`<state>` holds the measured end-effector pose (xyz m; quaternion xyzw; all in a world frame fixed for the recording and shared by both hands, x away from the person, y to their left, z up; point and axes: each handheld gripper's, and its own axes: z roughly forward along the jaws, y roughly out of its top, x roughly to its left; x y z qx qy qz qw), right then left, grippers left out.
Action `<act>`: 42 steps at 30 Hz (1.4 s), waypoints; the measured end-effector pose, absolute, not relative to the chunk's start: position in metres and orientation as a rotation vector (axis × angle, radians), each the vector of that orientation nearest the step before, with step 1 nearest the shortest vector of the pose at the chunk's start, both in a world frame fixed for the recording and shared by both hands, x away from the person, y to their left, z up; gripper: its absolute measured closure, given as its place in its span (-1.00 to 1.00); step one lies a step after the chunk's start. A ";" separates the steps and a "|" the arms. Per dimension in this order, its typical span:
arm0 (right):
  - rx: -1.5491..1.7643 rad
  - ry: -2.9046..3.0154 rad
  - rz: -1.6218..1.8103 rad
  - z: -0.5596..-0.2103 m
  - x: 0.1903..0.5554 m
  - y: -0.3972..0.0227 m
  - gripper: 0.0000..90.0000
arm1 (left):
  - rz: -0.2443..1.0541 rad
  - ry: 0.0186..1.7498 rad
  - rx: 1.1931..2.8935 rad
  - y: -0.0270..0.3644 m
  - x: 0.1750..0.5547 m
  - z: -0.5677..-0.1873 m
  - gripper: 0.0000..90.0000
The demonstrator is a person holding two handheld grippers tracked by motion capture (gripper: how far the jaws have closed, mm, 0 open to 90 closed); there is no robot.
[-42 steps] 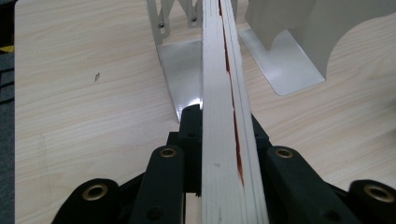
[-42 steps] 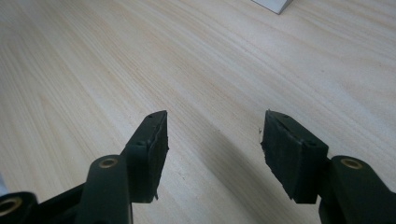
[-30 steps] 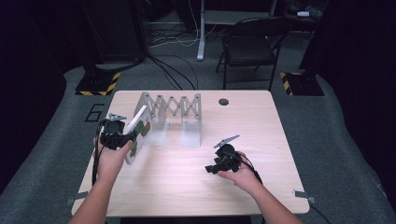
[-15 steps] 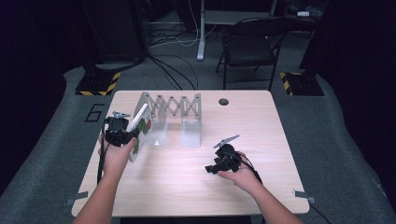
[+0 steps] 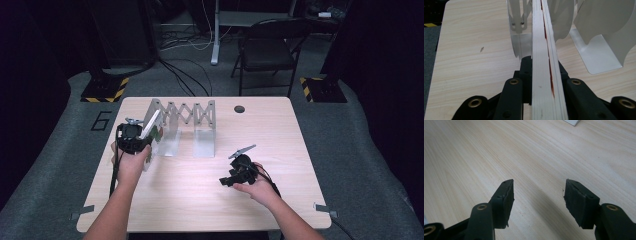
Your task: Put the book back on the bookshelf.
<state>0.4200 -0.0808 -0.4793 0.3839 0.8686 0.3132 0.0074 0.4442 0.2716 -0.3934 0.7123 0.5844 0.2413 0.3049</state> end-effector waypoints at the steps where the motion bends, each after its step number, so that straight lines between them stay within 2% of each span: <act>1: 1.185 2.716 0.985 -0.480 0.421 -0.081 -0.09 | 0.641 1.547 1.891 0.271 0.445 -0.394 0.69; 15: 1.182 2.716 0.989 -0.480 0.421 -0.082 -0.09 | 0.658 1.540 1.898 0.252 0.456 -0.404 0.69; 42: 1.208 2.720 0.980 -0.479 0.420 -0.080 -0.09 | 0.663 1.559 1.888 0.241 0.468 -0.425 0.69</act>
